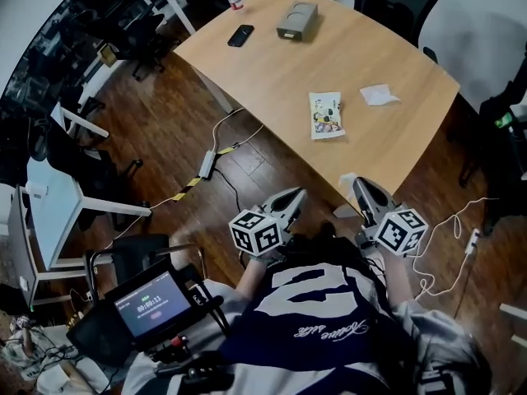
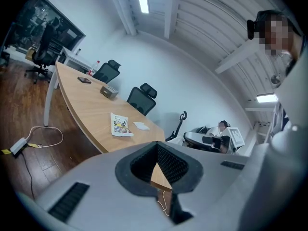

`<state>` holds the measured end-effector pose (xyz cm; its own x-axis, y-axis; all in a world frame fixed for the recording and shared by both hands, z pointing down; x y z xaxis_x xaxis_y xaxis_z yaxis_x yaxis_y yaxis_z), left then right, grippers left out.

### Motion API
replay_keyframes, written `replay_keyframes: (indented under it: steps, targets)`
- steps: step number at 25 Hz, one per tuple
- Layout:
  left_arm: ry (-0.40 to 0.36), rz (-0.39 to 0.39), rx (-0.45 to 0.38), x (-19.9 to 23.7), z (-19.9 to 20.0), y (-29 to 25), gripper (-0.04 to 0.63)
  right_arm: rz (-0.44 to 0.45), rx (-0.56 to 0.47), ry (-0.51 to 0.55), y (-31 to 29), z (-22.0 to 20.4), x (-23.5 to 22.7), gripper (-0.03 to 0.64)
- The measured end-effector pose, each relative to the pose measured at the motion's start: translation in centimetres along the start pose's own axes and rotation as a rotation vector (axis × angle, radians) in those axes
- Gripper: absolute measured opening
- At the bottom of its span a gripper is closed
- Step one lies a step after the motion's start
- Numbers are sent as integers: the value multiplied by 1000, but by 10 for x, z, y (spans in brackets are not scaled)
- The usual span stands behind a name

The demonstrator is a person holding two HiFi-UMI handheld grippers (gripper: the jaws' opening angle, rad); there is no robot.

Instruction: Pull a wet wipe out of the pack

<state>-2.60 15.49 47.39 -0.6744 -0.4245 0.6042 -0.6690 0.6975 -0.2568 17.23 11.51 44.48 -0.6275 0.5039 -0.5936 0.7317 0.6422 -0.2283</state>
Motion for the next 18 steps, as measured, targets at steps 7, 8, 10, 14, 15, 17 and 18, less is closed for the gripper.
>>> replay_keyframes:
  steps: [7,8,10,14,15,17,18]
  targets:
    - [-6,-18,7,-1,-5,0,2,-24,-1,16,6,-8,4,0]
    - [-6,-20,9,-2,-5,0,2,-27,0,16,7,-8,5,0]
    - [-7,-25,12,-5,-5,-1,2,-33,-1,17,10,-7,6,0]
    - [-11,-29,19,-6,-6,-2,2,-37,0,21,12,-8,4,0]
    - [-11,-28,20,-6,-6,-2,2,-36,1,21,12,-8,4,0]
    - [-10,-24,20,-6,-5,-2,2,-34,4,21,12,-8,4,0]
    - [-10,-22,19,-6,-5,-2,2,-33,5,22,12,-8,5,0]
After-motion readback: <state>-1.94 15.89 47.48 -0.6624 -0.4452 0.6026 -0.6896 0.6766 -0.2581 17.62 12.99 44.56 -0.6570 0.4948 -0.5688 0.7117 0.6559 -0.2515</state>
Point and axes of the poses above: the fingertips, and each gripper's own axes: y backward along the fingers, x to its left, z out of its top, the point moved 5 cm from there along y, backward along the fingers, and after that the axes turned 2 degrees about x, right-handed, at the moved point
